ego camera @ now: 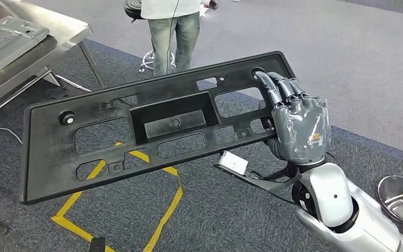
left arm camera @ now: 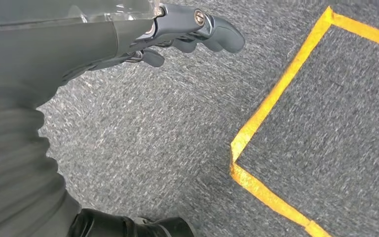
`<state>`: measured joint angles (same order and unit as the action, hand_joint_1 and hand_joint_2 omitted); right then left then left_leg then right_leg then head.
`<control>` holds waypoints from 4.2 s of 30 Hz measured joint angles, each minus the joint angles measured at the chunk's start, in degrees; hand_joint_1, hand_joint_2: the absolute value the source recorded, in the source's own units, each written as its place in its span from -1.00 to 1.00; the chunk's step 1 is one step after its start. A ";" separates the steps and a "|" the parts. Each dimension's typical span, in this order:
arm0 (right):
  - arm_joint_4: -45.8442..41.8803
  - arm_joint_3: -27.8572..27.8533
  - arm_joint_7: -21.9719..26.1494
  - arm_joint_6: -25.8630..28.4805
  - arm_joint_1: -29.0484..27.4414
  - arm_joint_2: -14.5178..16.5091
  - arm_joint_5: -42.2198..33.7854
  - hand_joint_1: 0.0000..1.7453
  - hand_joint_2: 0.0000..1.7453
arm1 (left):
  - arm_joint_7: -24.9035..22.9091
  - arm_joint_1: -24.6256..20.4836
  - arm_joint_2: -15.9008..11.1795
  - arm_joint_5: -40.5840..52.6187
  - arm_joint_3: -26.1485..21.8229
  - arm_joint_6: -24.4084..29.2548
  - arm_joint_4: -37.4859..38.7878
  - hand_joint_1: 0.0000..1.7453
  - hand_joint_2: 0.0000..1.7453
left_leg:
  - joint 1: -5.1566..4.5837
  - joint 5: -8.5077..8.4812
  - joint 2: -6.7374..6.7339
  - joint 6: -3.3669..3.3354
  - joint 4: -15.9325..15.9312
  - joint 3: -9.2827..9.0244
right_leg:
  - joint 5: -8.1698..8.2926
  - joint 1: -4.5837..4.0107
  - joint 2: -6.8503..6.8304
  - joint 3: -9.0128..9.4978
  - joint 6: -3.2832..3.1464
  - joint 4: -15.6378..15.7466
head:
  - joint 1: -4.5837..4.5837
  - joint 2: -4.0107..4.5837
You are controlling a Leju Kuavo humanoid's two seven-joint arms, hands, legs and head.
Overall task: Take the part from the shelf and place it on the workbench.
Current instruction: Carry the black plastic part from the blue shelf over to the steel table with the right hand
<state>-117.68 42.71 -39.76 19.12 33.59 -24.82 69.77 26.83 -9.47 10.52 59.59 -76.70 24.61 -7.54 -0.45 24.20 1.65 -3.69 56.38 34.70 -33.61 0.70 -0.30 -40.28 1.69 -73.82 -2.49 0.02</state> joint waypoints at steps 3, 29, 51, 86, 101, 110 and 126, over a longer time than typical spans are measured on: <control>-0.03 -0.03 0.00 -0.02 -0.41 -0.30 -0.03 1.00 1.00 | 2.00 0.05 0.01 0.54 0.00 0.71 0.00 -1.00 1.00 | 0.53 0.54 2.27 0.75 1.14 0.22 | 4.65 1.05 1.16 2.91 1.04 6.42 | 0.01 0.00; -0.39 -1.81 0.00 -2.20 -2.72 -1.32 -1.14 1.00 1.00 | 6.10 -0.53 -0.51 3.39 0.00 -5.02 0.00 -1.00 1.00 | 0.25 1.07 -1.33 0.31 1.07 0.17 | 0.64 0.39 0.56 1.30 0.30 3.01 | -0.43 0.01; -0.55 -2.03 0.00 -2.07 -2.76 -1.67 -1.75 1.00 1.00 | 6.22 -0.59 -0.55 4.54 0.02 -5.42 0.00 -1.00 1.00 | 0.05 2.01 -1.27 1.93 4.72 2.01 | 7.14 0.30 0.48 5.75 -1.40 13.81 | -0.63 0.01; -0.89 -2.26 0.00 -2.17 -3.53 -1.82 -1.81 1.00 1.00 | 6.70 -0.14 -0.60 4.97 0.02 -6.12 0.01 -1.00 1.00 | -0.56 1.95 -1.32 0.25 0.68 -0.41 | 7.60 0.69 0.55 6.25 0.30 13.23 | -0.77 0.00; -1.01 -2.38 -0.01 -2.28 -3.78 -2.05 -2.25 1.00 1.00 | 6.64 -0.29 -0.52 5.74 -0.02 -6.22 0.07 -1.00 1.00 | 0.00 6.27 -1.24 1.96 2.91 -3.41 | 9.62 0.54 0.69 2.47 -0.79 13.72 | -0.86 0.00; -1.01 -2.38 0.02 -2.33 -3.78 -2.22 -2.34 1.00 1.00 | 6.09 -0.18 -0.51 6.25 -0.03 -5.86 0.13 -1.00 1.00 | 0.40 6.07 -1.35 2.31 11.63 6.79 | 6.57 0.15 0.73 7.15 -1.79 13.94 | -1.11 0.00; -0.87 -2.40 0.00 -1.25 -3.63 -2.18 -5.42 1.00 1.00 | 1.61 -0.42 -0.39 6.05 -1.48 -1.00 0.15 -1.00 1.00 | -0.22 0.05 -0.93 -0.08 2.69 2.61 | 5.40 0.40 0.98 2.83 0.52 7.85 | -1.10 0.01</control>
<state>-118.55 40.30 -39.76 17.87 29.96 -27.00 64.35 28.44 -9.89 10.13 65.64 -78.17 23.61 -7.39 -0.67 24.26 0.72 -3.77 59.07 37.31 -28.21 1.11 0.68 -37.44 2.21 -65.98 -3.59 0.02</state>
